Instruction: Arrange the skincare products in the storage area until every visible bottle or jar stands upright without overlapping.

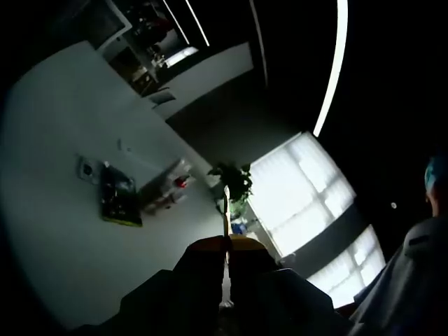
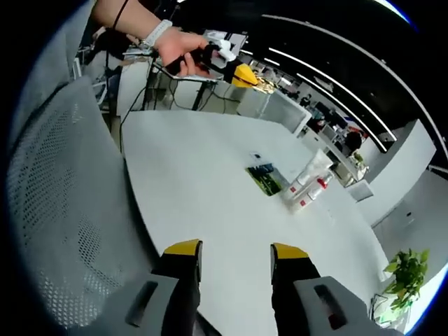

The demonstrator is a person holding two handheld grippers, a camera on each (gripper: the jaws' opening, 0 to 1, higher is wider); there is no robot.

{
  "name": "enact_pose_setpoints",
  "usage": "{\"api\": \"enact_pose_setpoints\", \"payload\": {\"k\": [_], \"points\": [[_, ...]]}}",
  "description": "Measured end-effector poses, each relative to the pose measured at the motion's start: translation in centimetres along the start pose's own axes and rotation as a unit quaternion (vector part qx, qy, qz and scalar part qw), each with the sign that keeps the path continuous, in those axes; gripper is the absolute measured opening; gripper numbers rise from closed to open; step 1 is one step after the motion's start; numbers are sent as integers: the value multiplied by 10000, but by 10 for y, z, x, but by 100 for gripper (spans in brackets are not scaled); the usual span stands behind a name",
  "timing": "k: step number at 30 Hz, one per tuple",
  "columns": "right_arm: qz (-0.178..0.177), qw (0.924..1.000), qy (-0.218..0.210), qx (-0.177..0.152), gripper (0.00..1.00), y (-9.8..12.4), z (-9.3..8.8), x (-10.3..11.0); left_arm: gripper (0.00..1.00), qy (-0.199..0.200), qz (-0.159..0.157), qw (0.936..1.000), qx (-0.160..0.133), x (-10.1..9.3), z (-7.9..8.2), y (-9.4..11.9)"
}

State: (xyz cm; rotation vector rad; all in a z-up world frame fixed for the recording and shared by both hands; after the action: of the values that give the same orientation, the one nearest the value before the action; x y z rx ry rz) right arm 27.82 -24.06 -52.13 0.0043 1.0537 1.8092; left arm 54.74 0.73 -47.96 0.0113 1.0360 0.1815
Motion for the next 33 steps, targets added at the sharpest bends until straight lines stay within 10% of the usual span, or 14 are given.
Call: {"api": "enact_pose_setpoints", "payload": {"k": [26, 33], "points": [[-153, 9985, -70, 523, 35, -8, -9, -3, 0, 350, 471, 9976, -364, 62, 61, -17], [-273, 9985, -44, 467, 28, -6, -8, -6, 0, 233, 722, 9971, 91, 79, 61, -23]]}}
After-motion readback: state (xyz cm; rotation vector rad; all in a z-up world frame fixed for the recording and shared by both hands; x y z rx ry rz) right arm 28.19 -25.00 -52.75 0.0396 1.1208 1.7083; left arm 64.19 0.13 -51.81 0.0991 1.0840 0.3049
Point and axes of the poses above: the point that each gripper's makers call its tool centre point, and the gripper's own axes: y roughly backward along the fingers, x roughly to its left, z roughly out of its top, the point moved 10 cm from there along y, roughly backward along the fingers, and after that the axes turned 4 degrees about x, right-handed, at the moved point
